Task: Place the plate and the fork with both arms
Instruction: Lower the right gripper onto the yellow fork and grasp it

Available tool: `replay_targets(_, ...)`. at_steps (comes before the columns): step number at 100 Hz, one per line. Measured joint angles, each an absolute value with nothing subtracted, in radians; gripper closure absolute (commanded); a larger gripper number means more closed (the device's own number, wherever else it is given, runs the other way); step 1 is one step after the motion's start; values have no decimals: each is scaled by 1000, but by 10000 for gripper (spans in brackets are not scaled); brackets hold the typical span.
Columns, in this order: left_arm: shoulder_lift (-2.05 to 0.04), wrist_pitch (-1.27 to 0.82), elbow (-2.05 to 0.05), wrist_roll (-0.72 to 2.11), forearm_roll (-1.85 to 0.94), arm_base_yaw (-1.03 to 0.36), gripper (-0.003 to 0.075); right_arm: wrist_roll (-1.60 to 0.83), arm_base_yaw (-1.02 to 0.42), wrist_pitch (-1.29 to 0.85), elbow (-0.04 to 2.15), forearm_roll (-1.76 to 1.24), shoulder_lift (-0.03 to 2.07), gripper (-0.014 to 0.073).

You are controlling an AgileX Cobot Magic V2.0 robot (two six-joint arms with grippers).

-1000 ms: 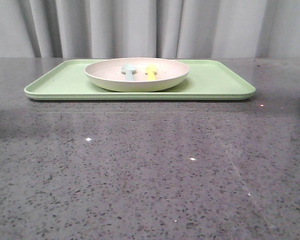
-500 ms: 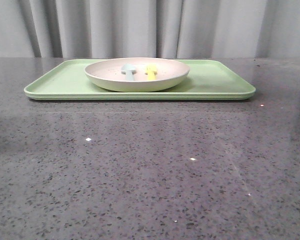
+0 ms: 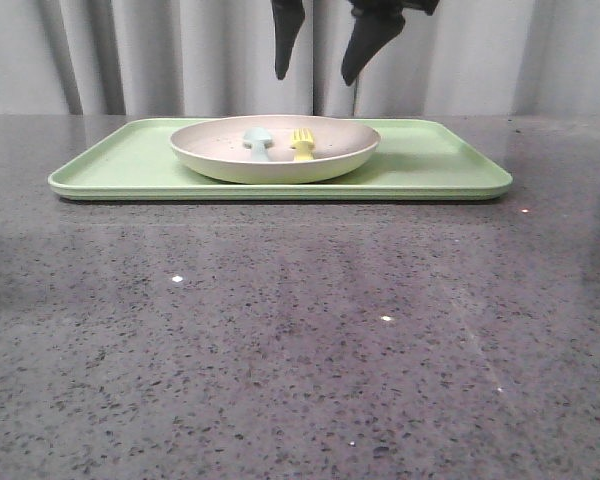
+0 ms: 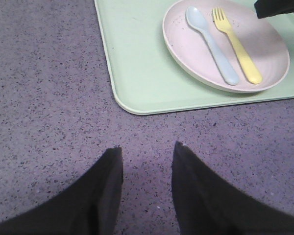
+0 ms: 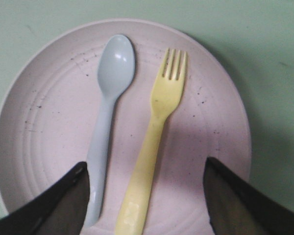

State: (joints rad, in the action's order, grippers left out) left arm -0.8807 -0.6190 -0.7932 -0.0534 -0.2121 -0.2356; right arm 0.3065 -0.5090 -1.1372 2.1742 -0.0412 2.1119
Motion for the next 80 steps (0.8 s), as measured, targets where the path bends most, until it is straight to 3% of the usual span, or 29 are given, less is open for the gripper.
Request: replay_targets(80,-881,-620,-793,-52,-212,-236,470,335,-509,-1177,2223,-29,2253,129)
